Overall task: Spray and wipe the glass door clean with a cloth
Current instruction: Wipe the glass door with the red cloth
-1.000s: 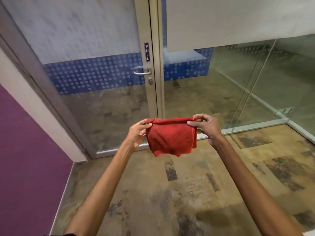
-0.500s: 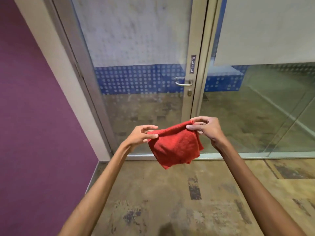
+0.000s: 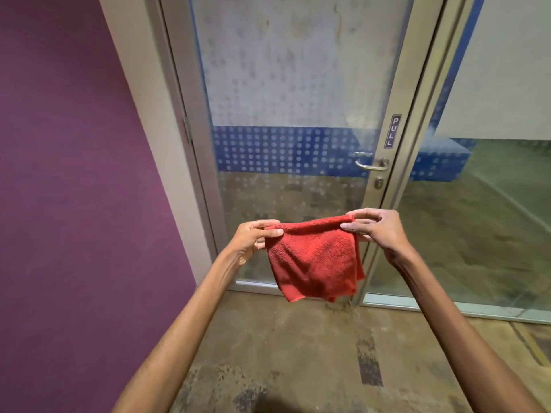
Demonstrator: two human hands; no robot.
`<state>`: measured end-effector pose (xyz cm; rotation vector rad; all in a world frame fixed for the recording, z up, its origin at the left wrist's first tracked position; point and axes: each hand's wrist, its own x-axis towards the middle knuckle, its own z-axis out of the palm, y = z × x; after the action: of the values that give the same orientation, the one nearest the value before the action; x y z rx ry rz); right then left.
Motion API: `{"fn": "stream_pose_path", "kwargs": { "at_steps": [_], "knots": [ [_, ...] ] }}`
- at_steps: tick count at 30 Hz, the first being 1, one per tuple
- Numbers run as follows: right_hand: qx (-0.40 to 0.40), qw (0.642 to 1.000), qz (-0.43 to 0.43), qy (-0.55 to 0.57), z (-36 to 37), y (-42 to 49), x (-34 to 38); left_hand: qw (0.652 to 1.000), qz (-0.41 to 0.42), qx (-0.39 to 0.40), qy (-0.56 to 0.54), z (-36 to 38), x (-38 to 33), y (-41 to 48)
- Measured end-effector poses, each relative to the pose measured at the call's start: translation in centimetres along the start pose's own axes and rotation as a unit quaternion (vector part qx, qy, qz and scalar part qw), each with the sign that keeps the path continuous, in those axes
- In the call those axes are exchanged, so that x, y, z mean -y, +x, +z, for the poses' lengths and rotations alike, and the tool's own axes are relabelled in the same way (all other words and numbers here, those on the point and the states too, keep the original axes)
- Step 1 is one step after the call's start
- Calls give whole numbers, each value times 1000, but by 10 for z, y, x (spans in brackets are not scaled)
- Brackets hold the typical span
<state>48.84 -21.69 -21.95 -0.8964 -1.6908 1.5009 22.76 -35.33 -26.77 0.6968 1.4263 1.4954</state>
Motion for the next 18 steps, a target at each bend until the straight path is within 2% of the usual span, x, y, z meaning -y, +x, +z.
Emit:
{"fn": "stream_pose_path", "kwargs": {
  "at_steps": [12, 15, 18],
  "knots": [
    [5, 999, -46, 9, 89, 121, 26, 989, 82, -117, -35, -69, -66, 65],
    [-18, 997, -69, 2, 104, 164, 25, 987, 109, -121, 4, -85, -93, 93],
    [-84, 990, -109, -29, 118, 211, 23, 981, 145, -107, 75, -95, -130, 124]
  ]
}}
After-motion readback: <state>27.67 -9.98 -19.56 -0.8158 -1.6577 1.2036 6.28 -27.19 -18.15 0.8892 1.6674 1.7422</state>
